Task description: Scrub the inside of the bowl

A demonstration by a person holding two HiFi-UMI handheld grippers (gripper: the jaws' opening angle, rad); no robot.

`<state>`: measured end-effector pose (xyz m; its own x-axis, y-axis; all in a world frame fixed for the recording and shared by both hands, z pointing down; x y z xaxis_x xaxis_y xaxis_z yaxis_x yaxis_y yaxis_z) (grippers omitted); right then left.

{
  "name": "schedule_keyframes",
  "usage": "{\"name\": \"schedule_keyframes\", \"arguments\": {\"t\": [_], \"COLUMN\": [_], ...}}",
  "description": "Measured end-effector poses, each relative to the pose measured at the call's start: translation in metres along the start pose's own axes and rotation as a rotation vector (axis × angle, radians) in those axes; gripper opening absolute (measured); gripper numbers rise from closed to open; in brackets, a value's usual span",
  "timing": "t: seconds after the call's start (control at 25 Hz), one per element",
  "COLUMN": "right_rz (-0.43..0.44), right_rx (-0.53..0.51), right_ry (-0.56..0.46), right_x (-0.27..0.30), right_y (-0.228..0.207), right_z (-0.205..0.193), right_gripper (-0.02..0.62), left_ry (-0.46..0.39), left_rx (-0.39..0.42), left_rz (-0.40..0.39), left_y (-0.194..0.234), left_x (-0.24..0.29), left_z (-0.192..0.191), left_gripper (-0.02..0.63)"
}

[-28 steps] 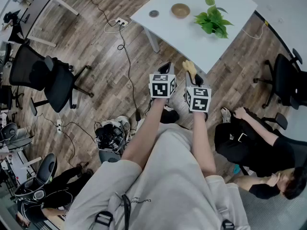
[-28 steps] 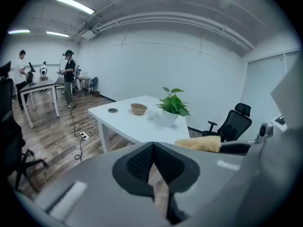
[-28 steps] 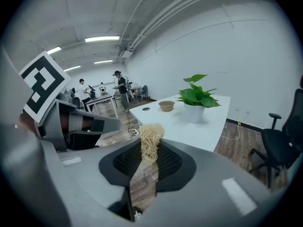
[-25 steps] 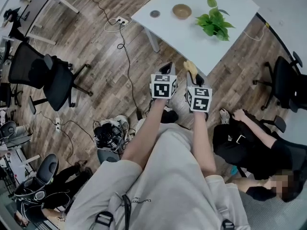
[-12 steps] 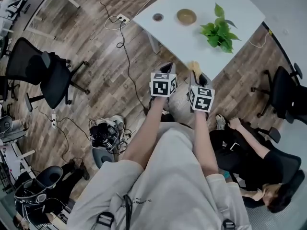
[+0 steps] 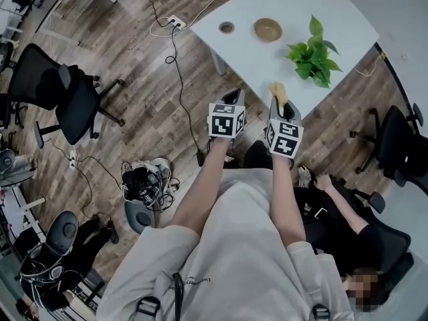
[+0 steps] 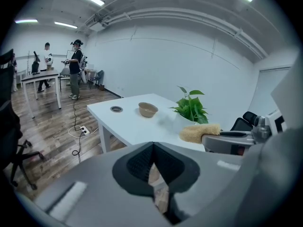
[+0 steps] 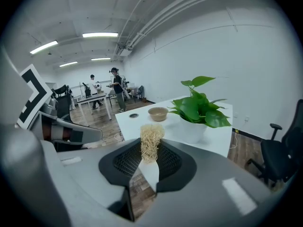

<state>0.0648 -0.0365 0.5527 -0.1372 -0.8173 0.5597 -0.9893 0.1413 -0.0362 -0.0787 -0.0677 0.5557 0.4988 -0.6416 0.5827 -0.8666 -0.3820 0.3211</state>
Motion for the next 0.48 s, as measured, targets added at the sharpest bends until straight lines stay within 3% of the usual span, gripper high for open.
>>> {"name": "schedule_keyframes", "arguments": {"t": [0.2, 0.48], "right_rz": [0.060, 0.130], "right_rx": [-0.034, -0.069], "right_ry": [-0.007, -0.002], "right_x": [0.027, 0.073], "right_y": [0.005, -0.013], "right_z": [0.013, 0.052], "right_gripper": [0.106, 0.106], "left_ry": [-0.013, -0.038], "left_rx": [-0.038, -0.036], "left_rz": [0.002, 0.041], "left_y": [0.009, 0.013], "left_x": [0.011, 0.049], "left_z": [0.006, 0.054], "left_gripper": [0.000, 0.000]}}
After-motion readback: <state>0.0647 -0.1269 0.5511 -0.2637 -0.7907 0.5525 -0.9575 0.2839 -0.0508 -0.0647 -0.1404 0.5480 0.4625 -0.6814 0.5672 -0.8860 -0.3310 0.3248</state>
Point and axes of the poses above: the fingertips, and each gripper's own axes: x forward along the fingers, y to its left, z out of its top, the point moved 3 cm from there along -x, backward along the fingers, and after that the axes turned 2 degrees about -x, right-handed, at the moved point
